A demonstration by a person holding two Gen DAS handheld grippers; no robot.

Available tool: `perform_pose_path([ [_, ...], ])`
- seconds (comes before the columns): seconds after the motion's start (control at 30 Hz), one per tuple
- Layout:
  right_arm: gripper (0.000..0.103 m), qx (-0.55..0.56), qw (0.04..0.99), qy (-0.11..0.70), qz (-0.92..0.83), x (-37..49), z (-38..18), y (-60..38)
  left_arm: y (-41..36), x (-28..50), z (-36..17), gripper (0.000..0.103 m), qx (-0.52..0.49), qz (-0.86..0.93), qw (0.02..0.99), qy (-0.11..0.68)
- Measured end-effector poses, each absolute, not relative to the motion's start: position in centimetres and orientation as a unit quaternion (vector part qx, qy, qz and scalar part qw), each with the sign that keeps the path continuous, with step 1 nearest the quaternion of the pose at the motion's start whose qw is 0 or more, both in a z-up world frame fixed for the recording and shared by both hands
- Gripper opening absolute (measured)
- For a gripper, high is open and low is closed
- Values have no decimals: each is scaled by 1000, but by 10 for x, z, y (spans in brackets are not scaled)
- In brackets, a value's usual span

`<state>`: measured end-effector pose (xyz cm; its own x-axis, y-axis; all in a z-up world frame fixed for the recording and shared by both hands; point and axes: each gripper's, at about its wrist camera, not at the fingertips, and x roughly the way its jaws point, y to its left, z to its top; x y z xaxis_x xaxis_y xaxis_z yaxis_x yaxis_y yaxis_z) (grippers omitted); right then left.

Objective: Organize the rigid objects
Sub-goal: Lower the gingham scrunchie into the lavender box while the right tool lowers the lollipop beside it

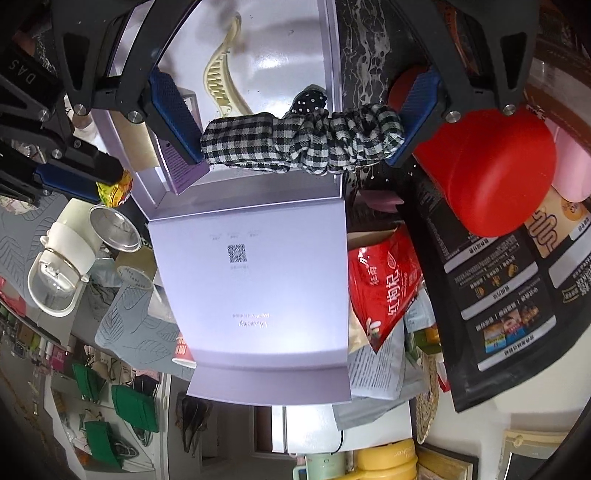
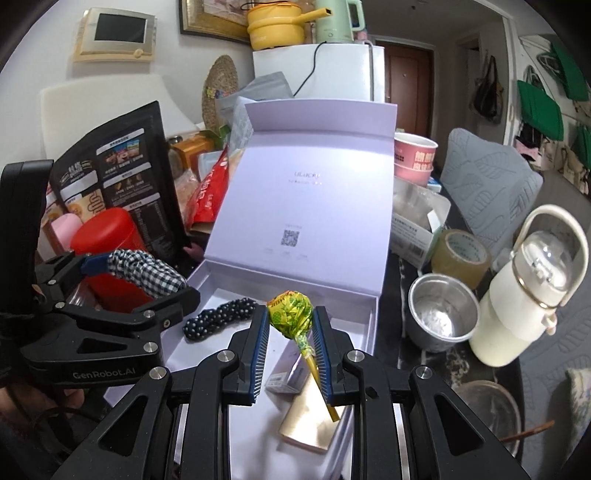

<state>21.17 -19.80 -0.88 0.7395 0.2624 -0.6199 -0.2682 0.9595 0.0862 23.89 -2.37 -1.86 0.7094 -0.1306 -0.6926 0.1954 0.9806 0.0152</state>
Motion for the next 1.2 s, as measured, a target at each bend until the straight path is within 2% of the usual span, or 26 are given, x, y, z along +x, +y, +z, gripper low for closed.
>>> perform_pose_path([
  [0.53, 24, -25, 913, 386, 132, 231, -44, -184, -35, 253, -47, 99, 57, -79, 910, 404],
  [0.93, 25, -15, 906, 404, 122, 237, -51, -188, -38, 252, -47, 99, 60, -66, 910, 405],
  [0.97, 25, -17, 907, 403, 118, 236, -51, -189, -38, 252, -47, 99, 61, -64, 910, 405],
  [1.07, 37, -16, 910, 400, 110, 235, -49, -191, -37, 252, -46, 99, 59, -58, 909, 408],
  [1.2, 38, -9, 914, 394, 101, 233, -43, -196, -35, 252, -46, 99, 57, -51, 908, 412],
])
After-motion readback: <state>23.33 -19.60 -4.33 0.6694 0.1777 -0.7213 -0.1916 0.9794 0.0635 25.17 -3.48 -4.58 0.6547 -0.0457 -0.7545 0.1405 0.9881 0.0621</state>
